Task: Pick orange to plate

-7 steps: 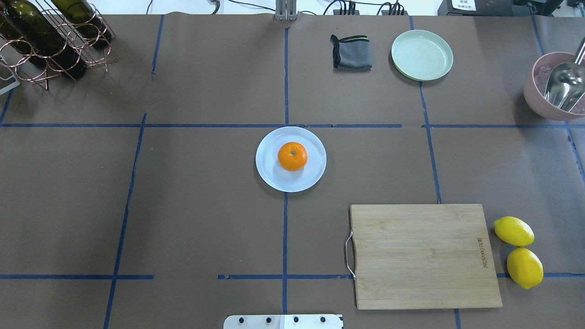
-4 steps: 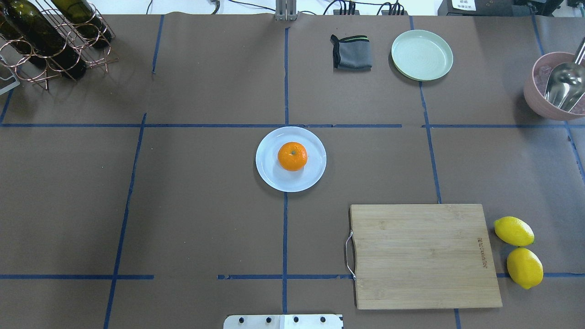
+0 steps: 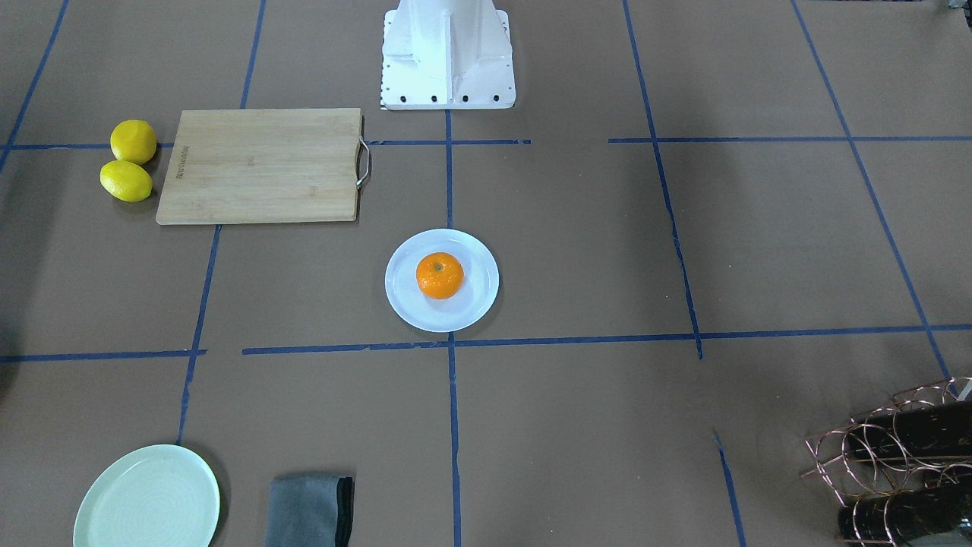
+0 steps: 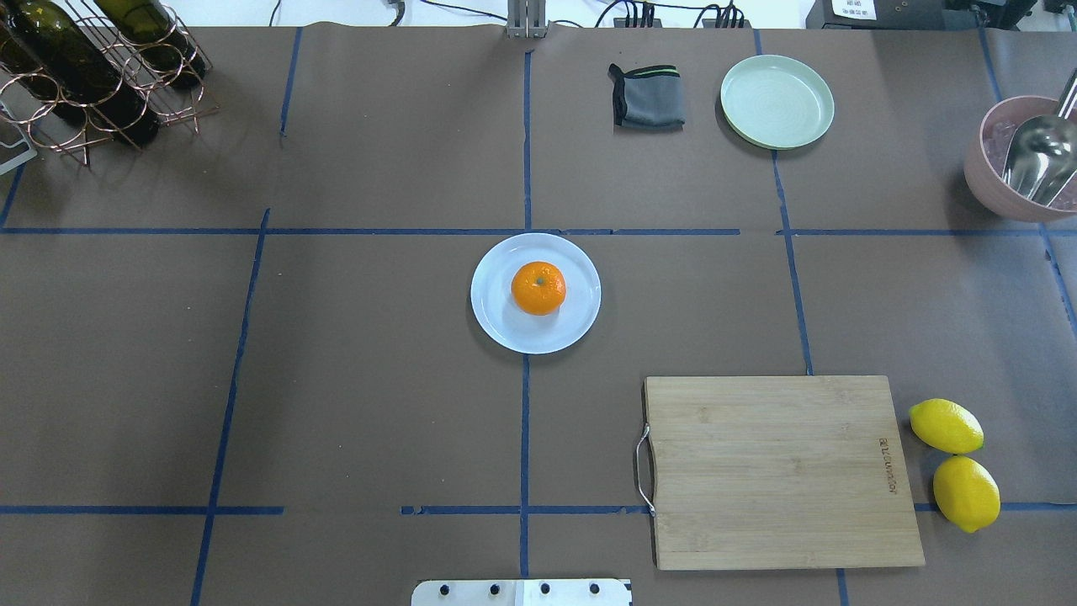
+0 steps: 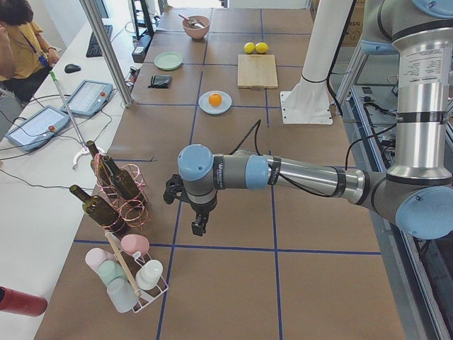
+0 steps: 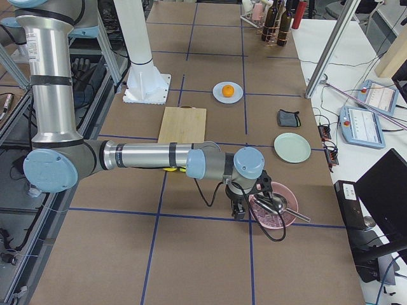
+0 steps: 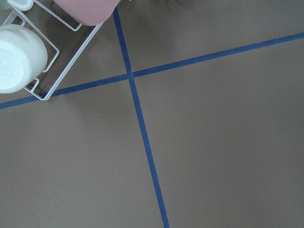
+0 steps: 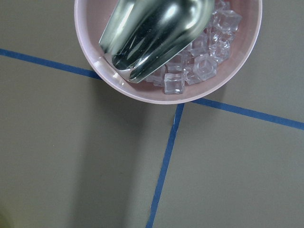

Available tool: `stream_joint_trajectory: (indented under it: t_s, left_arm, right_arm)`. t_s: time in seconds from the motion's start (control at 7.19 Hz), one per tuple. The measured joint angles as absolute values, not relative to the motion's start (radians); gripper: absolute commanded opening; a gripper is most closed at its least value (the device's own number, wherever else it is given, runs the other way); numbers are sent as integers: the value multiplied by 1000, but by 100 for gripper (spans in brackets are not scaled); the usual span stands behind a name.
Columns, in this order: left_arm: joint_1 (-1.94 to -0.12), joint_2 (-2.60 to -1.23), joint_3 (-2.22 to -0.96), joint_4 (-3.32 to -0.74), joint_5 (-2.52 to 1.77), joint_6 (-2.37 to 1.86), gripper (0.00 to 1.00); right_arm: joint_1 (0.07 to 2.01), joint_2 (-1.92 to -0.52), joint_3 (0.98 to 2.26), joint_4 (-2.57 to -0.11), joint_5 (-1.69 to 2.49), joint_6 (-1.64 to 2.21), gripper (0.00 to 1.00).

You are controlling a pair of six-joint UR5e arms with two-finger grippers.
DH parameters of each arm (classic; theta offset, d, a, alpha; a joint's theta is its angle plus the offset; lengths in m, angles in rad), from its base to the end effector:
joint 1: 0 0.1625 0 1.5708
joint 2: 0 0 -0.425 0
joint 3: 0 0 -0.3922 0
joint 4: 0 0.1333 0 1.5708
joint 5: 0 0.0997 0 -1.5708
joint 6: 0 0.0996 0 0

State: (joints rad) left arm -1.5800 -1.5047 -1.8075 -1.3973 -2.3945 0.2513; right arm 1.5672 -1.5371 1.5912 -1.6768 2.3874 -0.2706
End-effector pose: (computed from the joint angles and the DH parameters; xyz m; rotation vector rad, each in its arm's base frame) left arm -0.0644 -0.4574 0.5880 0.1045 0.8190 0.2270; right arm 0.0589 -0.5022 0.6393 0.0603 -0.8177 -0.2375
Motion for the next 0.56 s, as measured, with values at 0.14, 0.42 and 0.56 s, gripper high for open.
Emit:
stream_joint_trajectory:
  t_s: [0.14,0.42,0.56]
  left_arm:
    - [-1580,-1505,-1808,-1397,-2395,251,100]
    - [-1580,-1505,-1809,-1397,-2396,251,100]
    - [-1580,-1505,-1810,-1397,-2396,251,100]
  right_arm:
    - [1565,-1538,1592,-1677,2387,-271,100]
    - [1563,-1542,1593,-1677,2387,-271,100]
    - [1562,-1549,1597,-1677,2387,-271,100]
